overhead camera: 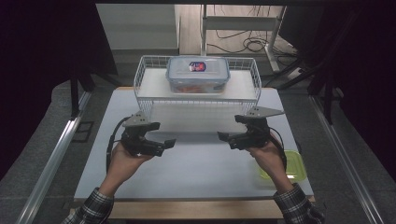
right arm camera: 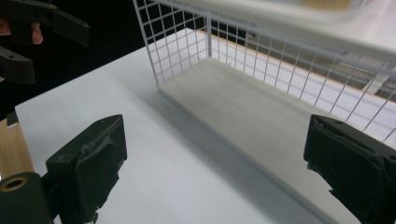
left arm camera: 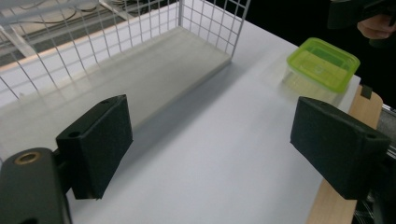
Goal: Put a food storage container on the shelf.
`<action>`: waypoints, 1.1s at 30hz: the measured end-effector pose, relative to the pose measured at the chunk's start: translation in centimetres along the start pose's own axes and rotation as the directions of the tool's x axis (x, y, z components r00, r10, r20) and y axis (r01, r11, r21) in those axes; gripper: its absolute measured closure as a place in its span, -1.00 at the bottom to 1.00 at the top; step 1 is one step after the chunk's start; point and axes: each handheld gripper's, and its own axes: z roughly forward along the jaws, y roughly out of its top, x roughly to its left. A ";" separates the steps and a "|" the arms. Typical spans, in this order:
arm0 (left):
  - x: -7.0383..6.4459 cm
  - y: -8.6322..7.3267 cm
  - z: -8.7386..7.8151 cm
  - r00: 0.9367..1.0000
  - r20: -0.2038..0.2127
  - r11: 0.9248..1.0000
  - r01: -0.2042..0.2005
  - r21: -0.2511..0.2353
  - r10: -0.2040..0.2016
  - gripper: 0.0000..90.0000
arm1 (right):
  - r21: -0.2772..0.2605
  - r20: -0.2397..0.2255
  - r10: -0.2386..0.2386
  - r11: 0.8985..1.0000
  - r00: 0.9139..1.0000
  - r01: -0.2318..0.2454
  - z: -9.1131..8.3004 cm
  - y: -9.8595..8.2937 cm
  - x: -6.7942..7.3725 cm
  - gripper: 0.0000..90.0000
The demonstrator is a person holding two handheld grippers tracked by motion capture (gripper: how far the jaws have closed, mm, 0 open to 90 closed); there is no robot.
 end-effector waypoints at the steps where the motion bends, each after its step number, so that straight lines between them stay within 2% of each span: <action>1: -0.1 -0.3 0.0 1.000 0.001 1.000 -0.002 0.003 0.002 -0.72 | 0.000 -0.001 0.003 1.000 1.000 -0.003 0.0 -0.3 0.1 -0.88; 4: -0.5 -1.2 0.2 1.000 -0.006 1.000 -0.008 0.005 0.008 -0.74 | 0.002 -0.002 0.002 1.000 1.000 -0.002 -0.2 -1.2 0.3 -0.92; 6: -0.8 -1.7 0.3 1.000 -0.001 1.000 0.001 -0.002 -0.001 -0.75 | 0.002 0.011 -0.012 1.000 1.000 0.012 -0.4 -1.8 0.4 -0.93; 11: -1.2 -3.3 0.6 1.000 -0.011 1.000 -0.010 0.009 0.010 -0.78 | 0.020 0.030 -0.040 0.999 0.999 0.039 -0.7 -2.8 0.8 -0.94; 14: -1.0 -4.2 0.7 1.000 -0.009 1.000 0.009 0.026 -0.009 -0.80 | 0.022 0.029 -0.034 0.999 0.999 0.033 -0.8 -3.6 1.0 -0.94; 16: -1.0 -4.8 0.5 1.000 -0.016 1.000 0.017 0.017 -0.017 -0.81 | 0.027 0.031 -0.023 0.999 0.999 0.022 -0.8 -4.2 1.0 -0.97; 19: -1.0 -5.7 0.4 1.000 -0.015 0.999 0.026 0.018 -0.026 -0.82 | 0.025 0.057 -0.015 1.000 0.998 0.013 -0.9 -5.1 1.1 -1.00; 22: -1.2 -6.3 0.4 1.000 -0.008 0.999 0.022 0.041 -0.022 -0.86 | 0.034 0.056 -0.003 0.999 0.998 0.001 -1.0 -5.7 1.2 -1.00; 29: -2.1 -8.1 0.6 0.999 -0.040 0.998 0.003 0.062 0.000 -0.90 | 0.049 0.057 -0.010 0.999 0.998 0.007 -1.5 -7.2 2.0 -1.00; 33: -2.4 -9.1 0.7 0.998 -0.058 0.997 -0.022 0.069 0.026 -0.92 | 0.058 0.047 -0.007 0.998 0.999 0.005 -1.6 -8.1 2.5 -1.00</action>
